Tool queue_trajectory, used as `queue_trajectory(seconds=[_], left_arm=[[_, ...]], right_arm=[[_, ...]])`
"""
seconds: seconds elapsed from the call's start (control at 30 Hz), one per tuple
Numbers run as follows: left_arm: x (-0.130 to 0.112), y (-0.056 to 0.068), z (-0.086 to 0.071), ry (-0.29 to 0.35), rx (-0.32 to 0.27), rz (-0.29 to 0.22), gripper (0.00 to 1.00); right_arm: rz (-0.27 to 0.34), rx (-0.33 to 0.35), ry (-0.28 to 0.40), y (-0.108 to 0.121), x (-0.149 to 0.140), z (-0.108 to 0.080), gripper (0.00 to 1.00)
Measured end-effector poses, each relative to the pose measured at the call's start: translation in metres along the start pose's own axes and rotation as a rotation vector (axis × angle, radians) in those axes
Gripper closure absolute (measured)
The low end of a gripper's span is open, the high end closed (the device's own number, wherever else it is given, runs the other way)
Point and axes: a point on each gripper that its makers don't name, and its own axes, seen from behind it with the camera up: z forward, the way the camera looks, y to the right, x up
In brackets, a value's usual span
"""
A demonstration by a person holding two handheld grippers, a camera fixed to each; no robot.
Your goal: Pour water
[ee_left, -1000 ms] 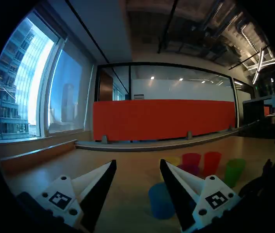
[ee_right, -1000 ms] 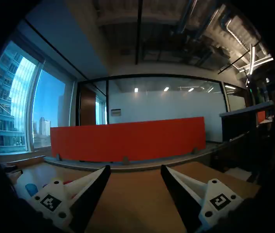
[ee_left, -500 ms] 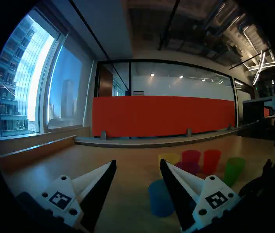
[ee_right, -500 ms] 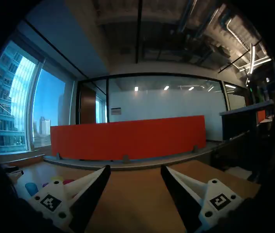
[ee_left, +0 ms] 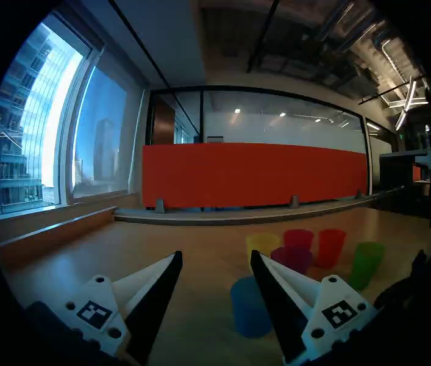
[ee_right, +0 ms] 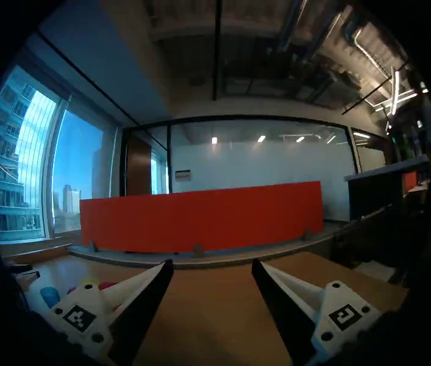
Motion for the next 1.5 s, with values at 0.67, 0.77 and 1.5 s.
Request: queue_trajectory(seconds=[0.67, 0.77, 1.5], left_arm=[[0.000, 0.000, 0.000, -0.002, -0.001, 0.000, 0.18], [0.000, 0.000, 0.000, -0.002, 0.000, 0.000, 0.18], [0.000, 0.000, 0.000, -0.001, 0.000, 0.000, 0.18]], right_arm=[[-0.023, 0.013, 0.000, 0.003, -0.007, -0.004, 0.00], [-0.037, 0.016, -0.003, 0.005, -0.010, -0.005, 0.01], [-0.081, 0.017, -0.021, 0.011, -0.050, 0.013, 0.01]])
